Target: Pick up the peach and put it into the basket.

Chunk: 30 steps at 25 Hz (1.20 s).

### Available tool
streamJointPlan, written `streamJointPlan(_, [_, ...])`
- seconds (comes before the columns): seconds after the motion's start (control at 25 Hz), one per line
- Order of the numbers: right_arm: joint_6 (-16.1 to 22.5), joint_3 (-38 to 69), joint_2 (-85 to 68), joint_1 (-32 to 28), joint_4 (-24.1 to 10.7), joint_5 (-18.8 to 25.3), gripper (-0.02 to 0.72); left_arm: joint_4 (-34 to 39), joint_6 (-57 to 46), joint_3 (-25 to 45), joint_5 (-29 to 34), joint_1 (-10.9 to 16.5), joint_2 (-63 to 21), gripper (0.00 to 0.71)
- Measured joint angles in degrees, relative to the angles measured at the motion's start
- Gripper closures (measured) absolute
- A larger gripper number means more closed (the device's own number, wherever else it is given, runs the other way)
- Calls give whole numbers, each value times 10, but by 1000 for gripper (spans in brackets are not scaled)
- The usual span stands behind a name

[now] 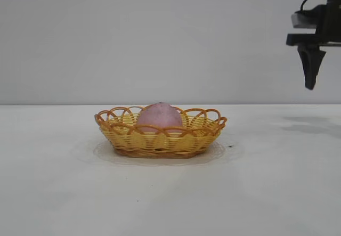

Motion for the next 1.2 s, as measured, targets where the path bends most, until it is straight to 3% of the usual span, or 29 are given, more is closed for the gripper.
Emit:
streamJointPlan(0.2, [0,160,-118,2,-1,58,288,0,0,0,0,0,0,274])
streamJointPlan(0.48, [-1,352,-264,2,-1,61,288,0,0,0,0,0,0,274])
streamJointPlan(0.6, [-1,419,-334,2,-7,49,349,0,0,0,0,0,0,274])
streamJointPlan(0.84, [-1,515,-467,2,-19,33,341,0,1,0,0,0,0,274])
streamJointPlan(1.0, [-2,579,-567,2,-19,0,341,0,1,0,0,0,0,274])
streamJointPlan(1.2, [-3,589,-708,2,-17,-4,341,0,1,0,0,0,0,274])
